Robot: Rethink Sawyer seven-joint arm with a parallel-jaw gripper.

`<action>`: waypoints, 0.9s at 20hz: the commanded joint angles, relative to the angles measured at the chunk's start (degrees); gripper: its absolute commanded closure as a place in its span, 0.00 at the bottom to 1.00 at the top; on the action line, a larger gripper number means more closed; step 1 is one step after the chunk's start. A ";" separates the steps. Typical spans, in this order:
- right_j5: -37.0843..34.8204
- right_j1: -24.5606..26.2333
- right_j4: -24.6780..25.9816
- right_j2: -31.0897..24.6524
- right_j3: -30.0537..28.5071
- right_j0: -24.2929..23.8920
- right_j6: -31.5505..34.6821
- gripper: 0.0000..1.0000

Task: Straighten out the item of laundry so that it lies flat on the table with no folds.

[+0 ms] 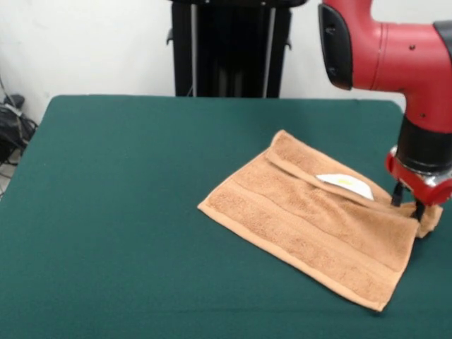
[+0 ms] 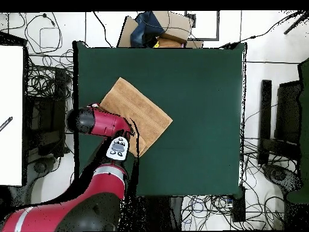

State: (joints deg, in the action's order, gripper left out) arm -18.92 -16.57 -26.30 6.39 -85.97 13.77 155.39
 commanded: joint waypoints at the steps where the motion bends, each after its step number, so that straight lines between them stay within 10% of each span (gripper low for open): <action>1: 10.00 10.87 -0.37 -2.75 3.04 0.41 7.09 1.00; 18: 1.44 4.61 -1.39 -6.43 -0.49 -4.96 5.21 1.00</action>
State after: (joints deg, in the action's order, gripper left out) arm -19.78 -16.74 -26.32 5.76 -85.90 12.93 155.39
